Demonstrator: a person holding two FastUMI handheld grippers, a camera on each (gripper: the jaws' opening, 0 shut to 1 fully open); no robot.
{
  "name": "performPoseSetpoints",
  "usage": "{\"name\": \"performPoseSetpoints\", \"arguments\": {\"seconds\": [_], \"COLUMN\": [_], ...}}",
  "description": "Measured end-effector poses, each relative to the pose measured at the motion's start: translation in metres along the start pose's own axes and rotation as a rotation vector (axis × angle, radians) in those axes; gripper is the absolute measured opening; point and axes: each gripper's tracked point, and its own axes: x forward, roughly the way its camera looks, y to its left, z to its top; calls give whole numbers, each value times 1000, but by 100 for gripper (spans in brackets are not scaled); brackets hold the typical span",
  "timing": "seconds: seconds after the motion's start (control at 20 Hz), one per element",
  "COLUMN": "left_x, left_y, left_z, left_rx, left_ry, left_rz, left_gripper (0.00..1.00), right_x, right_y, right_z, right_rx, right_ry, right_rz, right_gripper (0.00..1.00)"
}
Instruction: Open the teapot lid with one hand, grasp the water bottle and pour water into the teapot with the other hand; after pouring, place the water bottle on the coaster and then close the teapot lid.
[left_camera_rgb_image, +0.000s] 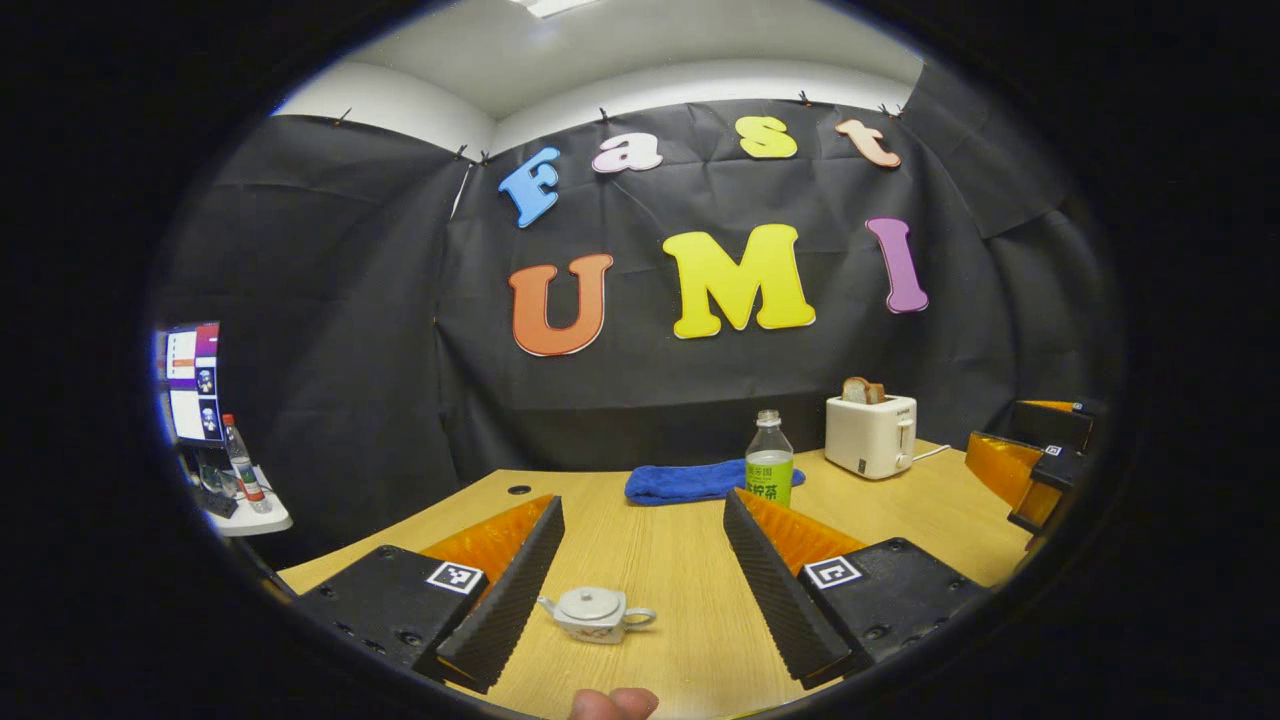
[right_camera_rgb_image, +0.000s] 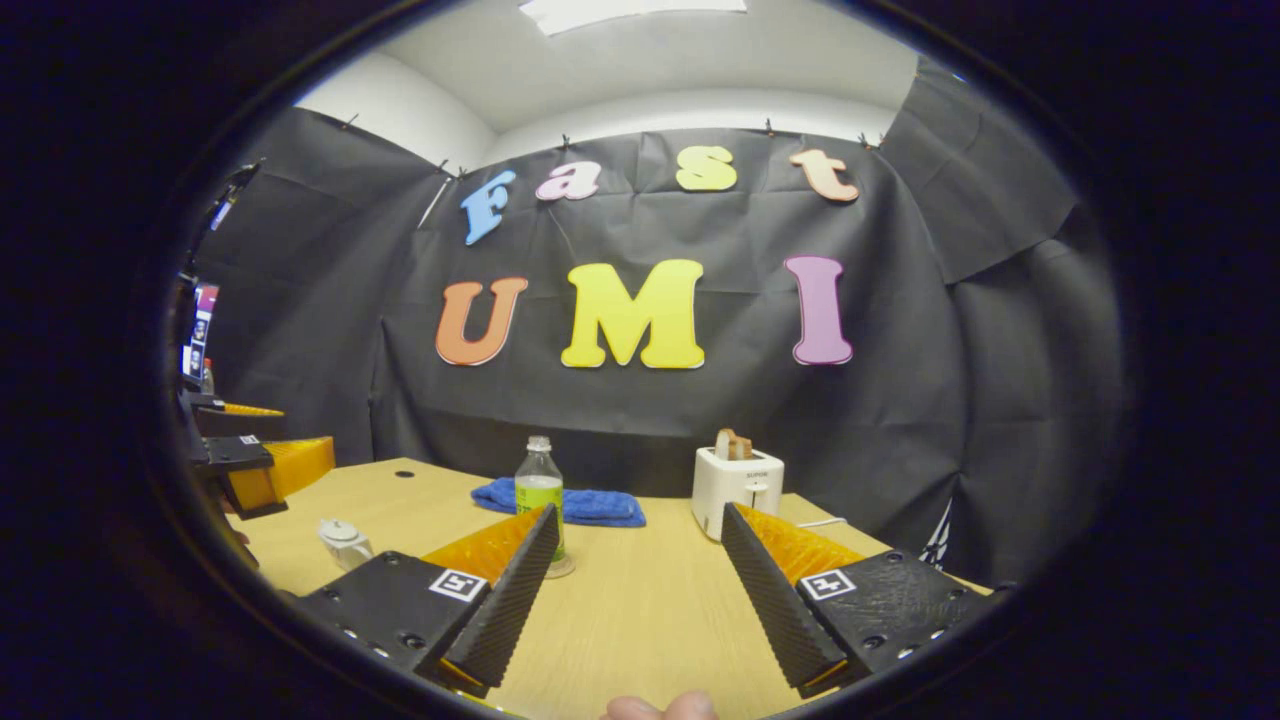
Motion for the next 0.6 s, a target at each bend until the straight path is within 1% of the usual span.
{"name": "performPoseSetpoints", "arguments": {"seconds": [0.1,0.25,0.35,0.5,0.6], "left_x": [-8,-11,-11,-13,-15], "left_y": [-10,-11,-11,-3,-2], "left_z": [1,0,-3,1,5], "left_rx": [-17,1,-6,-14,-17], "left_ry": [-11,-20,-5,-21,-29], "left_rz": [-13,-6,-13,-3,-5], "left_gripper": [100,100,100,100,100], "right_x": [-8,-15,-17,-20,-20], "right_y": [-5,-7,-3,7,10], "right_z": [0,4,7,11,12], "right_rx": [-2,-7,-24,-9,-24], "right_ry": [-5,-12,-18,-22,-23], "right_rz": [-10,-26,-30,-19,-26], "right_gripper": [98,96,97,97,96]}}
